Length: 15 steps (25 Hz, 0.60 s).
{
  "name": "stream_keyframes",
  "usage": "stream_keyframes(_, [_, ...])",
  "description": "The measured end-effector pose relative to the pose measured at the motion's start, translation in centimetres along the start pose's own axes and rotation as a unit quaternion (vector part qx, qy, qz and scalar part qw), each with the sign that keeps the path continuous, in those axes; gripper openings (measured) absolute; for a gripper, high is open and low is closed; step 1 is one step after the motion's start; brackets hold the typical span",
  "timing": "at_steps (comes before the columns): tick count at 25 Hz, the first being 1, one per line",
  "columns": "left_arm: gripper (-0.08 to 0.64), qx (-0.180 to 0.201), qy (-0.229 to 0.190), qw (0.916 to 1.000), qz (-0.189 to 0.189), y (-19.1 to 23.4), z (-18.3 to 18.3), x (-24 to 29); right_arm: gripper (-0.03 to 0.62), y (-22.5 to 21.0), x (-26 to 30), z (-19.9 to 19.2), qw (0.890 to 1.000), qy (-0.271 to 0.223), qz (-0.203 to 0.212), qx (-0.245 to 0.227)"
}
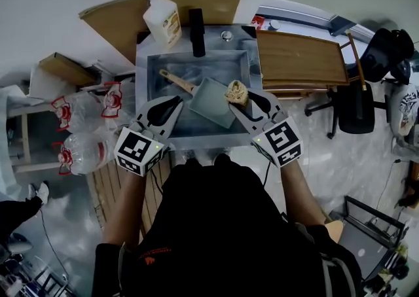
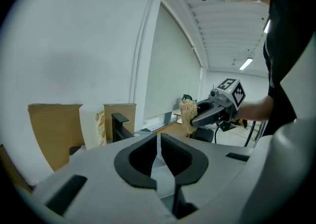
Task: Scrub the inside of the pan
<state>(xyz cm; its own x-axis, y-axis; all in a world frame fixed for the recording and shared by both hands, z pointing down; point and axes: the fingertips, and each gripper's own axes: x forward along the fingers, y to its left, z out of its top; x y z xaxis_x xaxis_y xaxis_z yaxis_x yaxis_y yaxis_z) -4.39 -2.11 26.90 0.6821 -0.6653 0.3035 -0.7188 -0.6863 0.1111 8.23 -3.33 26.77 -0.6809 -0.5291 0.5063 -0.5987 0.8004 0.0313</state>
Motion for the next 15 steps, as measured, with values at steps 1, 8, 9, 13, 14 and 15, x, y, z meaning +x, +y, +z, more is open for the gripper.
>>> stream_keyframes(1, [0.038, -0.005, -0.006, 1.0, -0.002, -0.1, 0.2, 0.0, 0.175, -0.1, -0.1, 0.3, 1.0, -0.006, -0.001, -0.001])
stream_keyframes(8, [0.029, -0.014, -0.026, 0.9993, -0.02, -0.6, 1.0, 0.3, 0.176, -0.5, -0.8, 1.9, 0.999, -0.045, -0.008, -0.012])
stream_keyframes(9, [0.029, -0.017, -0.028, 0.9992, -0.02, -0.5, 1.0, 0.3, 0.175, -0.5, -0.9, 2.1, 0.999, -0.049, -0.009, -0.012])
stream_keyframes(13, [0.027, -0.026, -0.031, 0.999, -0.018, -0.3, 0.8, 0.4, 0.176, -0.6, -1.0, 2.4, 0.998, -0.059, -0.006, -0.006])
stream_keyframes(14, [0.027, -0.027, -0.032, 0.999, -0.018, -0.3, 0.8, 0.4, 0.175, -0.6, -0.9, 2.4, 0.998, -0.06, -0.005, -0.005])
stream_keyframes(15, [0.027, -0.028, -0.033, 0.9989, -0.018, -0.4, 0.8, 0.5, 0.175, -0.6, -0.9, 2.4, 0.998, -0.06, -0.004, -0.004])
